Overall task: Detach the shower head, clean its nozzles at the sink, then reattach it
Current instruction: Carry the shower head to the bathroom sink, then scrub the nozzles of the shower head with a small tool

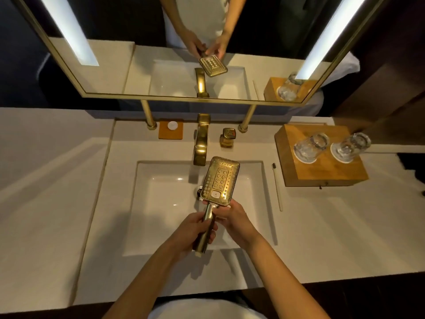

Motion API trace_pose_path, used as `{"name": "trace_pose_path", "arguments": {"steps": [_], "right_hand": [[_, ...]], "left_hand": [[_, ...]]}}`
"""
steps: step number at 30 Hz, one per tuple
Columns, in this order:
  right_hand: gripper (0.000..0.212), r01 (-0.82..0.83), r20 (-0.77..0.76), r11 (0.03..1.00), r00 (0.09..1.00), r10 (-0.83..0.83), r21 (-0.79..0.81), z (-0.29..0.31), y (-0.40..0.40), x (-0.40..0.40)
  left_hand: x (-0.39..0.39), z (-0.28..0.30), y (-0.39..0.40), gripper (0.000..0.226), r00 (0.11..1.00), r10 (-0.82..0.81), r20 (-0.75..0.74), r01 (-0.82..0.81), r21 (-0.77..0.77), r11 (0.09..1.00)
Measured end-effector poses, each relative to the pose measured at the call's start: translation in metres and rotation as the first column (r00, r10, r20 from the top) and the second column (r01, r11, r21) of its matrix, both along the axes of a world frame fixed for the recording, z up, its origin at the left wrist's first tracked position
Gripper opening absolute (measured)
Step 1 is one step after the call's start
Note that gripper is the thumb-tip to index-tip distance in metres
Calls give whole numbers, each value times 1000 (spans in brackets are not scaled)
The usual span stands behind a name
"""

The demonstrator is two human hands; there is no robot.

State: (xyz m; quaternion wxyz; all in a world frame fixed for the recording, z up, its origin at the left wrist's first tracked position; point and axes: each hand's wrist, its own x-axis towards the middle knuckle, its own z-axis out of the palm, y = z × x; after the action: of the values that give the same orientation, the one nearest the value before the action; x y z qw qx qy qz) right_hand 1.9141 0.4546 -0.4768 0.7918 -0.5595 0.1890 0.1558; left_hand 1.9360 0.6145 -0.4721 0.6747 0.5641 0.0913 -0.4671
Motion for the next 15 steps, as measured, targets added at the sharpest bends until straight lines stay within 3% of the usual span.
{"name": "trace_pose_path", "arguments": {"steps": [2,4,5,7,9,11,13,15], "right_hand": [[50,-23,-32,993,999,27,111,-1,-22,2],[54,35,-101,992,995,-23,120,-3,-52,6],[51,76,-141,996,988,-69,47,-4,-67,9],[33,141,-185,958,964,-191,-250,-9,-99,17],[20,162,-155,819,944,-292,-551,-18,-131,24],[16,69,-136,615,950,-280,-786,-25,-158,31],[19,-74,-184,429,958,-221,-900,-33,-175,38],[21,-147,-224,315,948,-224,-938,-39,-178,44]], "left_hand": [[0,-1,-4,22,1000,10,2,-10,11,1000],[2,-3,-6,19,1000,24,-11,-24,37,999],[3,-5,-6,17,999,35,-20,-34,44,998],[3,-10,-3,14,998,59,-30,-57,64,996],[2,-15,-1,14,996,77,-36,-73,94,993],[-2,-21,1,14,994,97,-46,-91,112,989],[-5,-26,2,14,992,118,-51,-111,124,986],[-7,-30,2,13,988,144,-52,-135,135,982]]}}
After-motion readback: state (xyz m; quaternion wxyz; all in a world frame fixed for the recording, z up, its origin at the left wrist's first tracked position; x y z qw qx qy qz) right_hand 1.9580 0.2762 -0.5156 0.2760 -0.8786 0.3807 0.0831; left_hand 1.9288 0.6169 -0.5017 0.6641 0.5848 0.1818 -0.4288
